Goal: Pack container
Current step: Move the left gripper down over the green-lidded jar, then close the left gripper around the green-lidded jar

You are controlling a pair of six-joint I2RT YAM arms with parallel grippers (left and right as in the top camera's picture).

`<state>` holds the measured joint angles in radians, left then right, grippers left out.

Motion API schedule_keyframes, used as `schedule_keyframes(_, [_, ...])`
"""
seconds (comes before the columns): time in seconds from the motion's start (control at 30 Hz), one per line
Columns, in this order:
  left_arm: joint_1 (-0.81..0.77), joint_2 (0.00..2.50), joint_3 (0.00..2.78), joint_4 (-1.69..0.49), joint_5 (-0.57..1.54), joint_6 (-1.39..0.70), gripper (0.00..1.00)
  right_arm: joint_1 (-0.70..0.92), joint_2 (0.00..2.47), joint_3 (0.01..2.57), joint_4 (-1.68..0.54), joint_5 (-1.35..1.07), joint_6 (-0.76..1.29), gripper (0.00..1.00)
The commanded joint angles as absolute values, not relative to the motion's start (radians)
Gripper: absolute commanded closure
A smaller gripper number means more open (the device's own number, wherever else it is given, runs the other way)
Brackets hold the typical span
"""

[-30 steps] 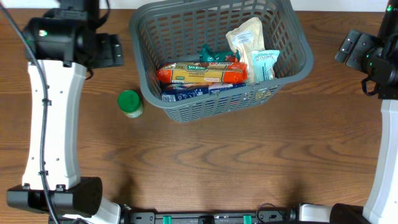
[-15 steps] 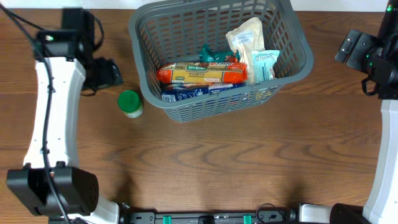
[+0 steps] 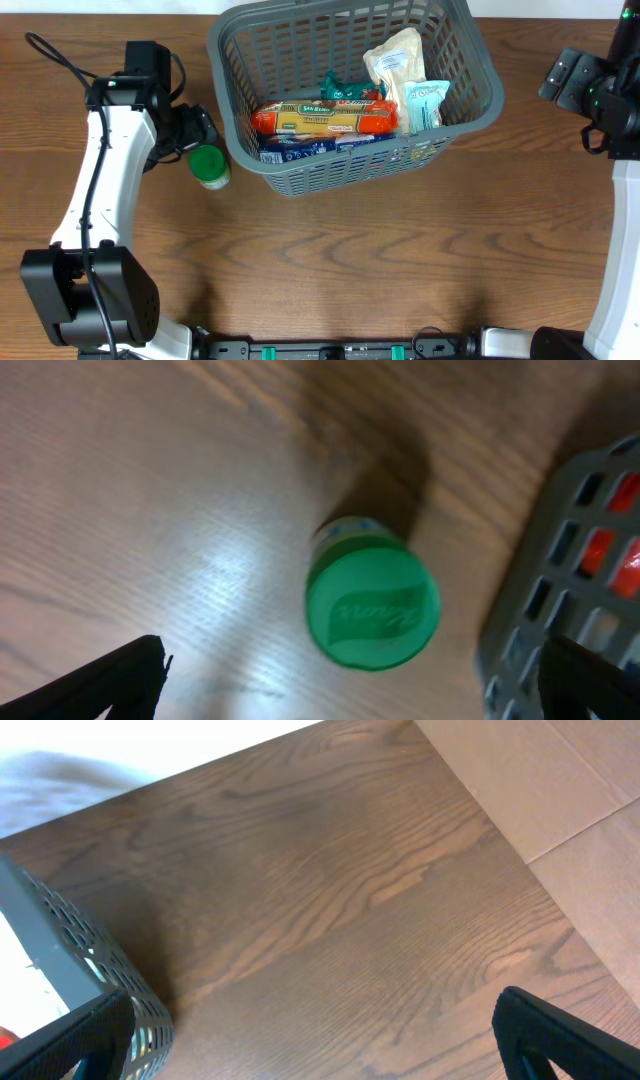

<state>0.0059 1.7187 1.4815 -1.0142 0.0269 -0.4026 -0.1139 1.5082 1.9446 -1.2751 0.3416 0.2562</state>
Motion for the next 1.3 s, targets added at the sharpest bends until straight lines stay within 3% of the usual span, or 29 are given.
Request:
schedule_keyframes(0.0, [-0.020,1.721,1.475,-0.993,0.031,-0.466,0.02,-0.118,1.507,1.950,-1.277,0.358,0.268,0.01])
schedule_keyframes(1.27, [-0.063,1.908,1.383,-0.950,0.027,-0.495,0.02,-0.118,1.507,1.950,-1.277,0.358,0.269,0.01])
